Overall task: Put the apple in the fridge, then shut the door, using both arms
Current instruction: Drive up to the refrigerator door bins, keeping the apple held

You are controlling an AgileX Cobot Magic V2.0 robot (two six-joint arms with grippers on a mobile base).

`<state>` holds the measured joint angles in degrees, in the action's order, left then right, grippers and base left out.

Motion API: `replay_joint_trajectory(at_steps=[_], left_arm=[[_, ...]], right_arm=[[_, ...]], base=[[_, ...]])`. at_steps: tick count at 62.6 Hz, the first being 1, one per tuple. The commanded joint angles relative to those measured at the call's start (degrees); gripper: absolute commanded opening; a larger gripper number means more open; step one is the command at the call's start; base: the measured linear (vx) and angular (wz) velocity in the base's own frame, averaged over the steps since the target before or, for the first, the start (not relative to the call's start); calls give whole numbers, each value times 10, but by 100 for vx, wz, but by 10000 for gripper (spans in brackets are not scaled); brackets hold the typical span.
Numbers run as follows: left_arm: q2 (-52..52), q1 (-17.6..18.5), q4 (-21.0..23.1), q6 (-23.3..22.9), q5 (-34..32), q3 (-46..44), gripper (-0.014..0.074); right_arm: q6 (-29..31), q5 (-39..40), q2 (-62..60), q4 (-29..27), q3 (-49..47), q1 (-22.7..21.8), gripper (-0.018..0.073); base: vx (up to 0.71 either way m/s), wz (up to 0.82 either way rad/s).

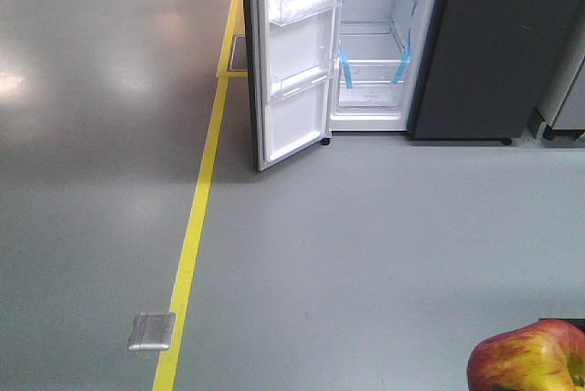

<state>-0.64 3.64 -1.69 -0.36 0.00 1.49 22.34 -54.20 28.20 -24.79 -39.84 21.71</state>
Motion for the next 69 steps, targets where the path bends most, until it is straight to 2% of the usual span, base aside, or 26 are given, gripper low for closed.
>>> replay_joint_trajectory(at_steps=[1,69], left_arm=[[-8,3,4,-5,-45,12,-6],[-8,3,4,-5,-45,12,-6]], right_arm=[[3,37,2,-14,-16,1,411],[3,36,2,-14,-16,1,411]], base=[[33,1],[29,0]])
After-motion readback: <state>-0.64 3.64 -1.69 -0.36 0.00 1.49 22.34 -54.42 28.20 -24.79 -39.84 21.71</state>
